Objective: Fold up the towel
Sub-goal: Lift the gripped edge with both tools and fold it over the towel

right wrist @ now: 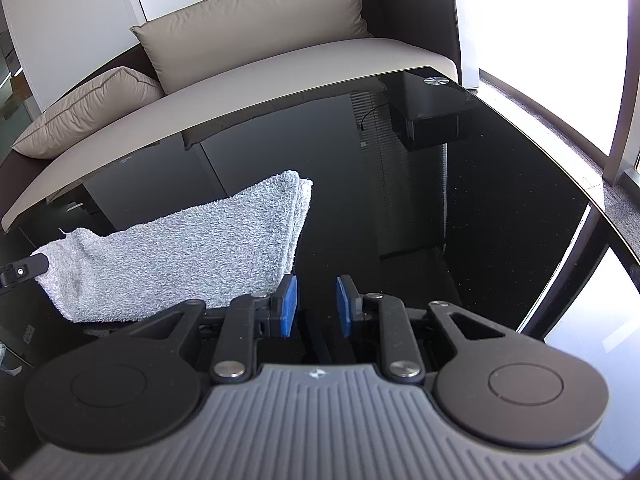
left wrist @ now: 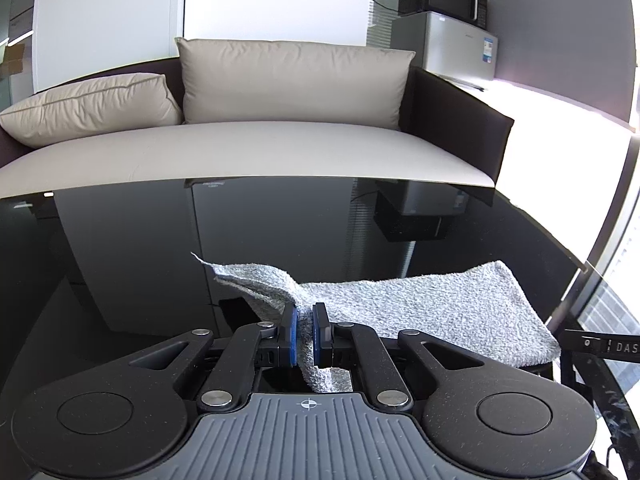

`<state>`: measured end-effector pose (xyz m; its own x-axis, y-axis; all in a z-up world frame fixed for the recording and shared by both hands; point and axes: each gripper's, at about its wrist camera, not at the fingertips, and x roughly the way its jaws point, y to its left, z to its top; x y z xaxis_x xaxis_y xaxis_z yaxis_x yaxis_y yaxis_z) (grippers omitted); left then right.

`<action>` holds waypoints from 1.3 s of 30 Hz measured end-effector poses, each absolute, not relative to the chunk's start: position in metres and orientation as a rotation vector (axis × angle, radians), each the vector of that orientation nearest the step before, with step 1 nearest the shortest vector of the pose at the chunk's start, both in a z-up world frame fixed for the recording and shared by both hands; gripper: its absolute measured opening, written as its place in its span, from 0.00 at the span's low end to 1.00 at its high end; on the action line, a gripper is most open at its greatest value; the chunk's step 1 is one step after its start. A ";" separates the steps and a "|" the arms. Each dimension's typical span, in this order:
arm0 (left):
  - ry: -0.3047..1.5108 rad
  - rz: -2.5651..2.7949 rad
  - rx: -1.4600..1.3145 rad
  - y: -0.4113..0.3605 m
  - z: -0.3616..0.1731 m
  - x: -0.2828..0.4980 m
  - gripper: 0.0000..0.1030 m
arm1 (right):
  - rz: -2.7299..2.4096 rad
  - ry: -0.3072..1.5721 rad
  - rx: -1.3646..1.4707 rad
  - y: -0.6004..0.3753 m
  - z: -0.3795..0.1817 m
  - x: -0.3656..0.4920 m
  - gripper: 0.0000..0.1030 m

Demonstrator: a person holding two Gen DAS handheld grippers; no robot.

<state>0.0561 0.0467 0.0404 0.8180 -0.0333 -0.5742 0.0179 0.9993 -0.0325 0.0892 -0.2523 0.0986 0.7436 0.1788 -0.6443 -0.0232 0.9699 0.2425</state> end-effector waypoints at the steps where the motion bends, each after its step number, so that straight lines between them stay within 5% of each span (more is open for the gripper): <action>1: 0.609 -0.038 -0.028 0.045 0.042 0.057 0.07 | 0.111 0.726 0.226 -0.252 0.098 0.089 0.23; 39: 0.638 -0.217 0.058 -0.057 0.073 0.120 0.07 | 0.104 0.735 0.327 -0.281 0.098 0.091 0.23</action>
